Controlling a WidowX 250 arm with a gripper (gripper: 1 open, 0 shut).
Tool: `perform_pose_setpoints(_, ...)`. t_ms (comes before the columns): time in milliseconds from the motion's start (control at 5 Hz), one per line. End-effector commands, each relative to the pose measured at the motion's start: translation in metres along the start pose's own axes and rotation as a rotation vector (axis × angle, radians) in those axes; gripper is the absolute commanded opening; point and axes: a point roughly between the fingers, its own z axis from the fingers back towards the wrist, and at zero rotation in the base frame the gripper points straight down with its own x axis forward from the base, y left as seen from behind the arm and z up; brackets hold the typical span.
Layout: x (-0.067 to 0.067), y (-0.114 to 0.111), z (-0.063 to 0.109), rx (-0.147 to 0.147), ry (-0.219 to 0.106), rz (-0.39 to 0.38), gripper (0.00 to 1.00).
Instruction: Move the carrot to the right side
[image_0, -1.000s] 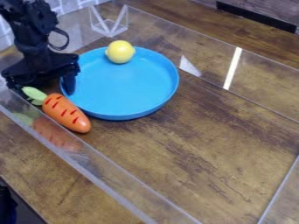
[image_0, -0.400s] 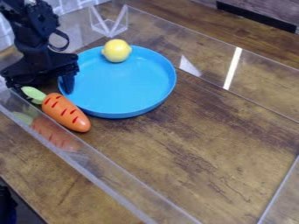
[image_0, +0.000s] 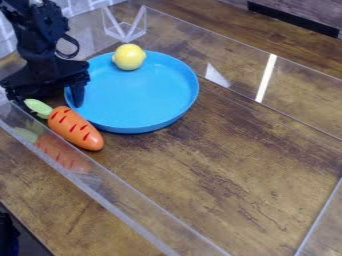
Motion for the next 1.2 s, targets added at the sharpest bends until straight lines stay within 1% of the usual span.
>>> perform_pose_setpoints(0,-0.0013,0.0006,-0.0013,0.015,0.002,-0.010,1.00)
perform_pose_setpoints(1000,0.0015,-0.0071,-0.0028,0.043,-0.020,-0.004,1.00)
